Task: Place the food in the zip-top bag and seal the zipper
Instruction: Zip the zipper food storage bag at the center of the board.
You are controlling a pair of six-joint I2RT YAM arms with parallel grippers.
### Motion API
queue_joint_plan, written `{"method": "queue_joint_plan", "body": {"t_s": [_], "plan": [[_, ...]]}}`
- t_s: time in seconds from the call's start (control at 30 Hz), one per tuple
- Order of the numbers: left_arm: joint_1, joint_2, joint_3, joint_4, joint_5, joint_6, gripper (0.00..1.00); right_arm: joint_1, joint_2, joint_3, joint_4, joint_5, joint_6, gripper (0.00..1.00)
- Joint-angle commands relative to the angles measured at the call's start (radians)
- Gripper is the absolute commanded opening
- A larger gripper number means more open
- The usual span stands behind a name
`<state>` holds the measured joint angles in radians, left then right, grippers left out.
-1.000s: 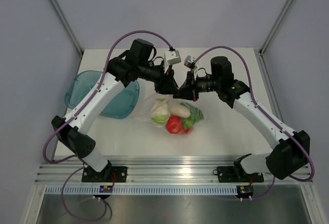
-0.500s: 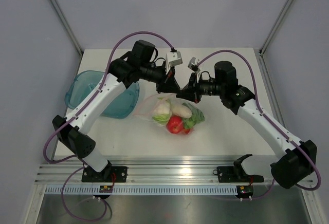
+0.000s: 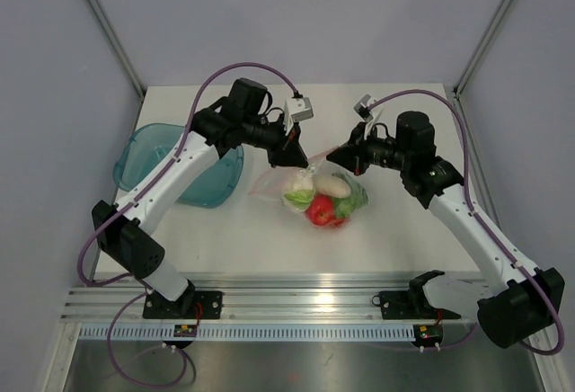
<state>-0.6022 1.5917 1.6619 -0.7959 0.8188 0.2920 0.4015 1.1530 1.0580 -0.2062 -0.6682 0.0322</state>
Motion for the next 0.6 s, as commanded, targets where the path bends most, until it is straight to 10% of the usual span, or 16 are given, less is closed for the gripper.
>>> {"method": "queue_joint_plan", "body": {"t_s": [0.0, 0.57], "plan": [[0.054, -0.071, -0.065, -0.052, -0.026, 0.018, 0.0, -0.05, -0.078, 0.017, 0.136, 0.073, 0.014, 0.0], [0.266, -0.268, -0.36, 0.104, 0.052, -0.082, 0.0, -0.092, -0.124, 0.016, 0.085, 0.284, -0.021, 0.0]]}}
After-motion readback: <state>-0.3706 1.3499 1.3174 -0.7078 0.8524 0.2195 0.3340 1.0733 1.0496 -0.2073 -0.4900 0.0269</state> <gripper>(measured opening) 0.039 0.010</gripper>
